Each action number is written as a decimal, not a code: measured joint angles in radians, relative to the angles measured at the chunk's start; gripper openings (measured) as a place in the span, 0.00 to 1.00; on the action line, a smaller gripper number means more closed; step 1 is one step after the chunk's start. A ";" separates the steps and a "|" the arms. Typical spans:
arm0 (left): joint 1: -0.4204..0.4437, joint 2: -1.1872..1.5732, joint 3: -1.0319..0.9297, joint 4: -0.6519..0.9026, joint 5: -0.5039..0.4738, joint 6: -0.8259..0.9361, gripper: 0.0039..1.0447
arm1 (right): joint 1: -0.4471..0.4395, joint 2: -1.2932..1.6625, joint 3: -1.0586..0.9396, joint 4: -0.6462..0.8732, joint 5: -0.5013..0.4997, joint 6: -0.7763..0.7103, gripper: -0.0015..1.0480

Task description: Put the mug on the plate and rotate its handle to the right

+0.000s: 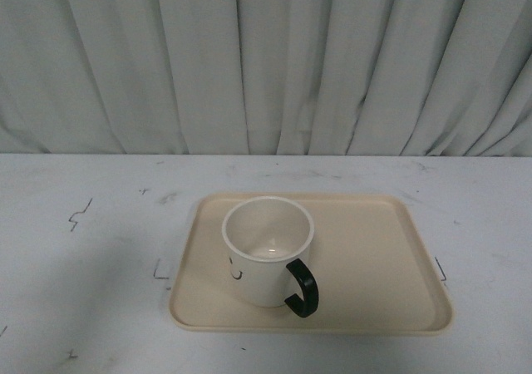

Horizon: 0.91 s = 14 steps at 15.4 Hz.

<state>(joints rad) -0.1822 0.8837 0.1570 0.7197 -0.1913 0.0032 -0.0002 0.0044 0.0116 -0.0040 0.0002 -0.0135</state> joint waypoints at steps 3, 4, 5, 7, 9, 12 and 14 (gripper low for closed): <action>0.054 -0.127 -0.062 -0.072 0.063 0.000 0.01 | 0.000 0.000 0.000 0.000 0.000 0.000 0.94; 0.070 -0.167 -0.076 -0.095 0.074 0.000 0.01 | 0.000 0.000 0.000 0.000 0.000 0.000 0.94; 0.084 -0.209 -0.087 -0.124 0.089 0.000 0.01 | 0.000 0.000 0.000 0.000 0.000 0.000 0.94; 0.181 -0.292 -0.111 -0.183 0.183 0.000 0.01 | 0.000 0.000 0.000 0.000 0.001 0.000 0.94; 0.179 -0.326 -0.146 -0.189 0.191 -0.001 0.01 | 0.000 0.000 0.000 0.000 0.000 0.000 0.94; 0.179 -0.457 -0.146 -0.292 0.191 -0.001 0.01 | 0.000 0.000 0.000 0.000 0.000 0.001 0.94; 0.179 -0.519 -0.146 -0.360 0.191 -0.001 0.01 | 0.000 0.000 0.000 0.000 0.000 0.001 0.94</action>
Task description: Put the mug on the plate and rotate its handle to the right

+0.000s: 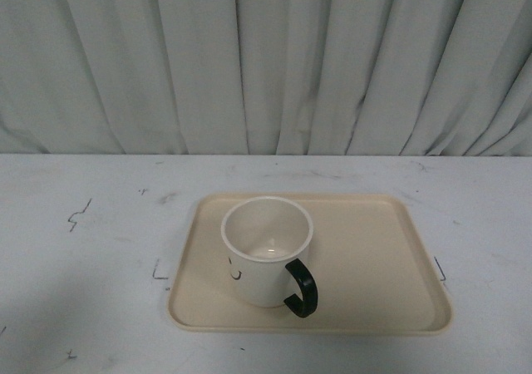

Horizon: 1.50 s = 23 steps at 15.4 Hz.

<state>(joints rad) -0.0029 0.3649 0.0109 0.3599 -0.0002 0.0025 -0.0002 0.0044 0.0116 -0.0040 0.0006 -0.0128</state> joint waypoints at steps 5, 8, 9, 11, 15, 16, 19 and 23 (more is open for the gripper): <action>0.000 -0.148 0.000 -0.142 0.000 0.000 0.01 | 0.000 0.000 0.000 0.000 0.000 0.000 0.94; 0.000 -0.193 0.000 -0.185 0.000 0.000 0.01 | 0.000 0.000 0.000 0.000 0.000 0.000 0.94; 0.000 -0.257 0.002 -0.290 0.000 0.000 0.01 | 0.000 0.000 0.000 0.000 0.000 0.000 0.94; 0.000 -0.356 0.007 -0.348 -0.001 0.000 0.01 | 0.000 0.000 0.000 0.000 0.000 0.002 0.94; 0.001 -0.356 0.000 -0.362 0.000 -0.002 0.02 | 0.000 0.000 0.000 0.001 0.000 0.002 0.94; 0.001 -0.356 0.000 -0.364 0.000 -0.001 0.15 | 0.000 0.000 0.000 0.000 0.000 0.002 0.94; 0.001 -0.356 0.000 -0.364 0.000 -0.001 0.40 | 0.000 0.000 0.000 0.000 0.000 0.002 0.94; 0.001 -0.356 0.000 -0.364 0.000 -0.001 0.73 | 0.000 0.000 0.000 0.000 0.000 0.002 0.94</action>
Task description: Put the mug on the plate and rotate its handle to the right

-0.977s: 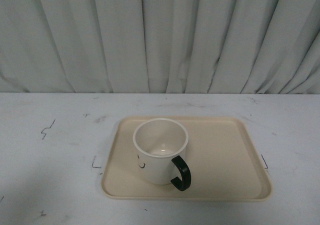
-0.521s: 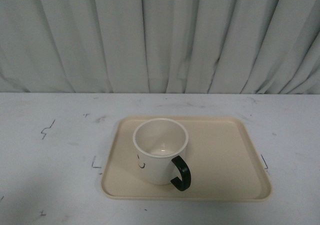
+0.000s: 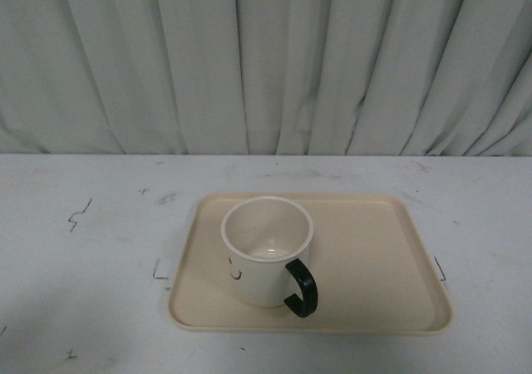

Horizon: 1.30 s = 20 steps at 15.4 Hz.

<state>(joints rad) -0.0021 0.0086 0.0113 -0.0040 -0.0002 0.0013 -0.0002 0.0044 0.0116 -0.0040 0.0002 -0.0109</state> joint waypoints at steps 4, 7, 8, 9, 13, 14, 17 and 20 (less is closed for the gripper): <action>0.000 0.000 0.000 0.000 0.000 0.000 0.93 | 0.000 0.000 0.000 0.000 0.000 0.000 0.94; 0.000 0.000 0.000 0.000 0.000 0.000 0.94 | 0.084 0.527 0.262 0.386 -0.101 -0.100 0.94; 0.000 0.000 0.000 0.000 0.000 0.000 0.94 | 0.077 0.813 0.433 0.435 -0.201 -0.190 0.94; 0.000 0.000 0.000 0.000 0.000 0.000 0.94 | 0.073 0.916 0.497 0.354 -0.208 -0.226 0.94; 0.000 0.000 0.000 0.000 0.000 0.000 0.94 | 0.076 1.184 0.731 0.115 -0.224 -0.316 0.94; 0.000 0.000 0.000 0.000 0.000 0.000 0.94 | 0.114 1.246 0.784 0.065 -0.262 -0.315 0.94; 0.000 0.000 0.000 0.000 0.000 0.000 0.94 | 0.224 1.432 0.875 0.019 -0.236 -0.299 0.94; 0.000 0.000 0.000 0.000 0.000 0.000 0.94 | 0.301 1.559 0.927 0.010 -0.167 -0.292 0.94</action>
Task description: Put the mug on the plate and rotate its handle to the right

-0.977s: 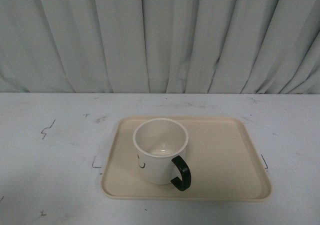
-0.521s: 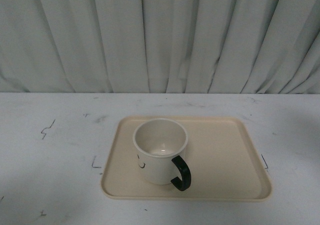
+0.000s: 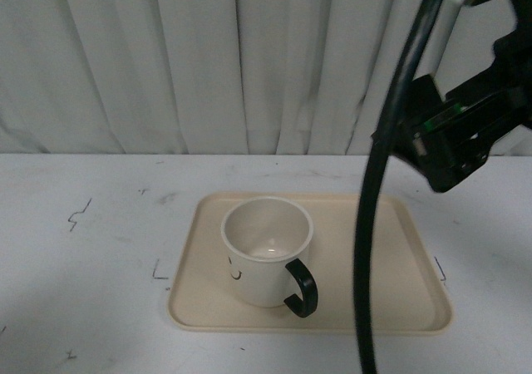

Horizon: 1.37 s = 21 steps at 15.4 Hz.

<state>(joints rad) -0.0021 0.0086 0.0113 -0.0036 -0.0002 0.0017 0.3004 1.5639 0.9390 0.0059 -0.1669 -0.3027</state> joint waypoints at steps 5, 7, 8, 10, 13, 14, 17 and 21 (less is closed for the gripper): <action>0.000 0.000 0.000 0.000 0.000 0.000 0.94 | 0.084 0.154 0.060 0.010 0.023 0.050 0.94; 0.000 0.000 0.000 0.000 0.000 0.000 0.94 | 0.076 0.219 0.051 0.130 0.010 0.107 0.94; 0.000 0.000 0.000 0.000 0.000 0.000 0.94 | 0.071 0.253 0.043 0.173 0.002 0.128 0.94; 0.000 0.000 0.000 0.000 0.000 0.000 0.94 | 0.072 0.302 0.030 0.228 -0.017 0.157 0.94; 0.000 0.000 0.000 0.000 0.000 0.000 0.94 | 0.074 0.374 0.037 0.296 -0.048 0.200 0.94; 0.000 0.000 0.000 0.000 0.000 0.000 0.94 | 0.080 0.392 0.040 0.317 -0.053 0.209 0.94; 0.000 0.000 0.000 0.000 0.000 0.000 0.94 | 0.079 0.466 0.048 0.430 -0.066 0.253 0.94; 0.000 0.000 0.000 0.000 0.000 0.000 0.94 | 0.110 0.557 0.093 0.473 -0.018 0.277 0.94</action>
<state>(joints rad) -0.0021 0.0086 0.0113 -0.0036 -0.0002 0.0017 0.4107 2.1204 1.0321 0.4786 -0.1852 -0.0254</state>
